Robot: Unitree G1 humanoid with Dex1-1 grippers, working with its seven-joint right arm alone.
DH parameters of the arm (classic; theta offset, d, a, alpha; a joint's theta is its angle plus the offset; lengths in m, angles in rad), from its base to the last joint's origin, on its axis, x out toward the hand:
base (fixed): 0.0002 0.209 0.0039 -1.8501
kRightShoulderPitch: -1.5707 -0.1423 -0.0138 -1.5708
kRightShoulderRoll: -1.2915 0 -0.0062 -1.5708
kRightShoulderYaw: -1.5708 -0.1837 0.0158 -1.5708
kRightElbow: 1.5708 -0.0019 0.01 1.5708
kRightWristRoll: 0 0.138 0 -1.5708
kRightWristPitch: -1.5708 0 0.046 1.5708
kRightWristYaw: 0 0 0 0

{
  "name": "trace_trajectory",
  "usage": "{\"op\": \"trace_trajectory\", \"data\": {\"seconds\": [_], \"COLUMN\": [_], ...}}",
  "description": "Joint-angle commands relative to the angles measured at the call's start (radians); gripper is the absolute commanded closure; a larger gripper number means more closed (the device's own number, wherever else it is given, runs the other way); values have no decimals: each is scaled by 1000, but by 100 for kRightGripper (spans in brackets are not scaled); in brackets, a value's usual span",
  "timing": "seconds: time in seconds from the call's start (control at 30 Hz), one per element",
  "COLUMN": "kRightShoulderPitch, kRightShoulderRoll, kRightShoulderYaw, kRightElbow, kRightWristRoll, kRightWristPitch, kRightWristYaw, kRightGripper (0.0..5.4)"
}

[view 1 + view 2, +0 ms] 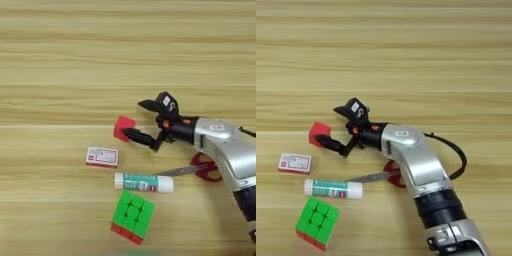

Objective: Move the objects on the table

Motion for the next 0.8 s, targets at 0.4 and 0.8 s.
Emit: {"op": "trace_trajectory", "data": {"seconds": [0.4,0.8], "kRightShoulderPitch": [-120,-124], "kRightShoulderRoll": [70,75], "kRightShoulderYaw": [18,14], "kRightElbow": [146,165], "kRightWristRoll": [-68,-75], "kRightWristPitch": [-80,-105], "kRightWristYaw": [-69,-69], "kRightGripper": [12,149]}}
